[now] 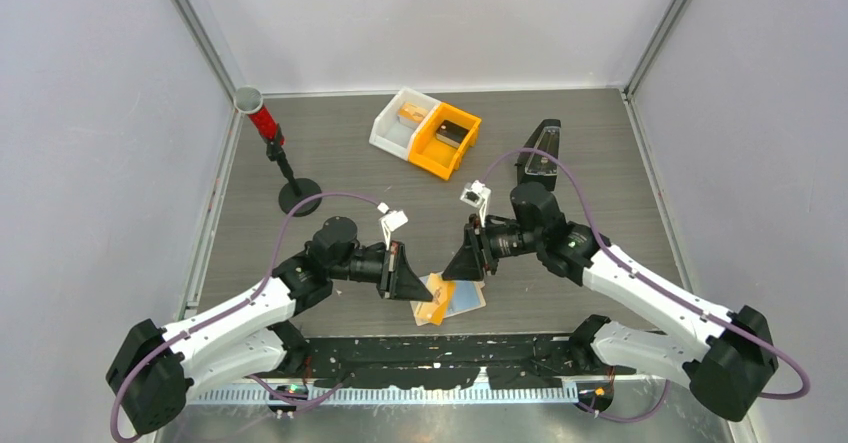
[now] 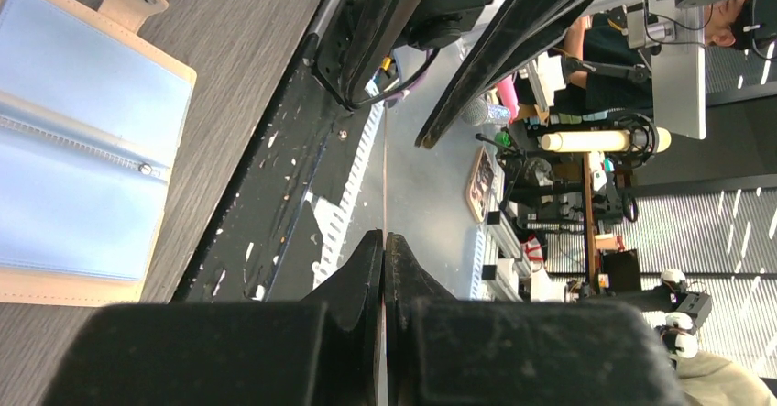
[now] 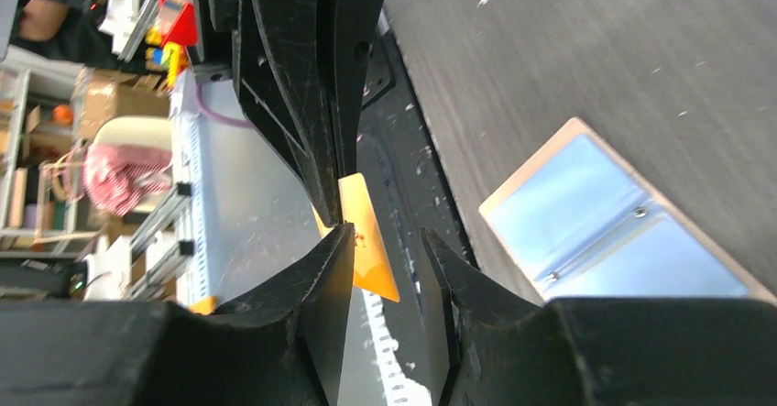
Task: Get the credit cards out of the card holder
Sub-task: Place the credit card in the storage box.
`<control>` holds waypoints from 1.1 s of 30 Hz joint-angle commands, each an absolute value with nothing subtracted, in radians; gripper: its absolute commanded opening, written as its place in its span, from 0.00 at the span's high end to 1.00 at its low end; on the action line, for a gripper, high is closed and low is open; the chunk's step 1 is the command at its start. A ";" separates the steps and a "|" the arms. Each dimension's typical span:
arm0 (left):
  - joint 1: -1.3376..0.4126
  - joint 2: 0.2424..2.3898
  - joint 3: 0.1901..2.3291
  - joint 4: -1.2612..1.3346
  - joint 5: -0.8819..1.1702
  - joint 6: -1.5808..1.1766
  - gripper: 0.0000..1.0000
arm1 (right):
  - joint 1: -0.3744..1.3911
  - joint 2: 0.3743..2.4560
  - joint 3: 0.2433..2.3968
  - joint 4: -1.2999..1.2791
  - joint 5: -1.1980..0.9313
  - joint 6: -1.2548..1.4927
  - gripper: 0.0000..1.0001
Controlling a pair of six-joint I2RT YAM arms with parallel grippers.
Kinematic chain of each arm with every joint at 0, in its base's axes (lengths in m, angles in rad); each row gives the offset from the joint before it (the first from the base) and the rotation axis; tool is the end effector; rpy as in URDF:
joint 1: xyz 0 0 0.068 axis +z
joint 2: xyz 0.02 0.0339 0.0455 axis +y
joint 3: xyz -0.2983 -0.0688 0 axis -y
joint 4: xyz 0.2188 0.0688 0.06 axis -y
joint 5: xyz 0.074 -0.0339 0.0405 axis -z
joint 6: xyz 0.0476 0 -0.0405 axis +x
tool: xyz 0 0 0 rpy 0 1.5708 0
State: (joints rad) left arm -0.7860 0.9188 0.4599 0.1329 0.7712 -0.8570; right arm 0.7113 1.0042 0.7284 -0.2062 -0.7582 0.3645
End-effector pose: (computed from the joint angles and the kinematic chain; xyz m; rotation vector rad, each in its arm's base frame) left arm 0.0925 -0.1396 0.2729 0.5546 2.1910 -1.7399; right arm 0.1172 0.1442 0.3130 -0.8869 2.0402 1.4107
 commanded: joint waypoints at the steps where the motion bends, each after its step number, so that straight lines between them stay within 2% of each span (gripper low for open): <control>1: -0.788 0.914 0.501 0.132 0.814 -0.827 1.00 | 0.711 1.039 0.758 -0.130 -0.919 0.353 0.61; 6: -0.788 0.911 0.502 0.135 0.815 -0.827 1.00 | 0.717 1.055 0.733 -0.095 -0.940 0.367 0.62; 11: -0.788 0.908 0.502 0.135 0.815 -0.825 1.00 | 0.719 1.054 0.720 -0.088 -0.932 0.370 0.68; 16: -0.789 0.910 0.504 0.133 0.819 -0.822 1.00 | 0.719 1.069 0.715 -0.086 -0.923 0.367 0.63; 33: -0.789 0.911 0.506 0.127 0.815 -0.818 1.00 | 0.723 1.082 0.754 -0.148 -0.857 0.328 0.60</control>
State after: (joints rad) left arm -0.7860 0.9188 0.4603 0.0948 0.7872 -0.8295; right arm 0.7181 1.0893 0.7181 -0.1299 -0.8940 0.3641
